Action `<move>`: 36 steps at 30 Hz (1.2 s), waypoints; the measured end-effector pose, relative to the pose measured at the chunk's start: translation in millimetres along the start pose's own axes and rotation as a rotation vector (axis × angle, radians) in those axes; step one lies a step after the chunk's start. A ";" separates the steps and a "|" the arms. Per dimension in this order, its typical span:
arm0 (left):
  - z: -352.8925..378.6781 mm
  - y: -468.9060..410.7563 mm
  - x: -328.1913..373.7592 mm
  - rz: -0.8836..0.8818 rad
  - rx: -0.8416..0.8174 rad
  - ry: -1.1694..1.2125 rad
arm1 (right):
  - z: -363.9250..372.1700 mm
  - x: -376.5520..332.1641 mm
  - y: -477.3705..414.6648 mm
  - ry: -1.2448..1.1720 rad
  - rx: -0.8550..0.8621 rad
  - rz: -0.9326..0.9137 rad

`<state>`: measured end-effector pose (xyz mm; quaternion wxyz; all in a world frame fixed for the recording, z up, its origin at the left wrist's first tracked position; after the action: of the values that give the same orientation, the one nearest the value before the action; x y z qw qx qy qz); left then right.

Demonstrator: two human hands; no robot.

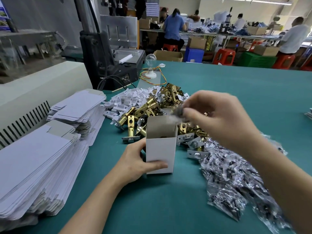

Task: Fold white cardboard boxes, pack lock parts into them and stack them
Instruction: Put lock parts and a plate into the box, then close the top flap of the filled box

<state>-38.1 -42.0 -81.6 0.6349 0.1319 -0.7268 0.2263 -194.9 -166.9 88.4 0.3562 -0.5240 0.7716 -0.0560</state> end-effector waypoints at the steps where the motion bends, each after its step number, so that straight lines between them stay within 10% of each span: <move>1: -0.3 0.0 0.4 -0.001 0.007 0.002 | 10.0 -10.0 -1.7 0.101 -0.038 -0.060; 6: -1.3 1.5 4.4 0.013 0.017 0.004 | 50.0 -28.9 -12.7 0.591 -0.208 -0.176; 14: -2.6 0.9 6.3 0.061 0.049 -0.056 | 73.9 -32.6 -25.0 0.530 -0.358 -0.175; 23: -13.6 4.8 20.6 0.315 0.308 -0.128 | 49.5 10.3 4.7 0.076 0.336 -0.021; 36: -10.3 7.9 29.0 0.445 0.282 -0.236 | 97.4 45.9 34.1 -0.180 0.239 0.040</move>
<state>-37.6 -27.3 -53.4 0.4562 0.0817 -0.7679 0.4421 -171.0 -162.7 -21.9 0.4850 -0.4652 0.7347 -0.0931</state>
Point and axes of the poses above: each hand's wrist, its own y-axis away from the middle knuckle, its own z-axis out of the palm, x = y × z, the point moved 5 cm from there along -y, towards the middle knuckle, and after that the axes turned 12 degrees about y, right-handed, at the moved point
